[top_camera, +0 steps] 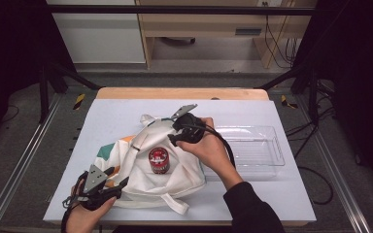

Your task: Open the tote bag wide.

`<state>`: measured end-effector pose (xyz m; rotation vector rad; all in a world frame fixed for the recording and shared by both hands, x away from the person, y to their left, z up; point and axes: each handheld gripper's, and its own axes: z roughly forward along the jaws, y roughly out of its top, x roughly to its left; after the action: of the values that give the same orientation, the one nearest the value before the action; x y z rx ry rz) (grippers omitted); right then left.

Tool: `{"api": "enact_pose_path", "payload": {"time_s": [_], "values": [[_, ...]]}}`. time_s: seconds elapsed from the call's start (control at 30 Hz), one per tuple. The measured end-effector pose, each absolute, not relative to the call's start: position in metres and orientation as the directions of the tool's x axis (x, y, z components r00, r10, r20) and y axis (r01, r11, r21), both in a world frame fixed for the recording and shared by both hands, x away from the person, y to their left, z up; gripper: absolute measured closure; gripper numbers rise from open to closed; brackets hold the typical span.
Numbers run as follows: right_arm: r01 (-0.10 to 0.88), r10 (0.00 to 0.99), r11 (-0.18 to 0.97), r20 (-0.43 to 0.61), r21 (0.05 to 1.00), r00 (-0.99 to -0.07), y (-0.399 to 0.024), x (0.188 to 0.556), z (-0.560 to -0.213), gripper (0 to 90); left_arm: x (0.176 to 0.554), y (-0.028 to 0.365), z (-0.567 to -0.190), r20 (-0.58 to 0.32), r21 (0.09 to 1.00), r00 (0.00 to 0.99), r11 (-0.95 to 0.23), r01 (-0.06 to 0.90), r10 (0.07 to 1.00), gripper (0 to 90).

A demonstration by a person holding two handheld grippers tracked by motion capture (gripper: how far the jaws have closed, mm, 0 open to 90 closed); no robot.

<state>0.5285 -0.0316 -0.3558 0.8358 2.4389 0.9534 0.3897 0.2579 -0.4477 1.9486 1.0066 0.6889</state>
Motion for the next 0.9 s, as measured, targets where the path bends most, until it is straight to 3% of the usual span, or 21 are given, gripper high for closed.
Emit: {"api": "enact_pose_path", "payload": {"time_s": [0.43,0.9], "values": [[0.352,0.622,0.574,-0.114,0.739,-0.775,-0.017,0.479,-0.366,28.8,0.391,0.257,-0.446,0.091,0.863,0.508,-0.323,0.389,0.856,20.1],[0.393,0.618,0.58,-0.071,0.714,-0.783,-0.004,0.475,-0.392,20.0,0.392,0.258,-0.447,0.085,0.863,0.5,-0.314,0.395,0.862,14.6]]}}
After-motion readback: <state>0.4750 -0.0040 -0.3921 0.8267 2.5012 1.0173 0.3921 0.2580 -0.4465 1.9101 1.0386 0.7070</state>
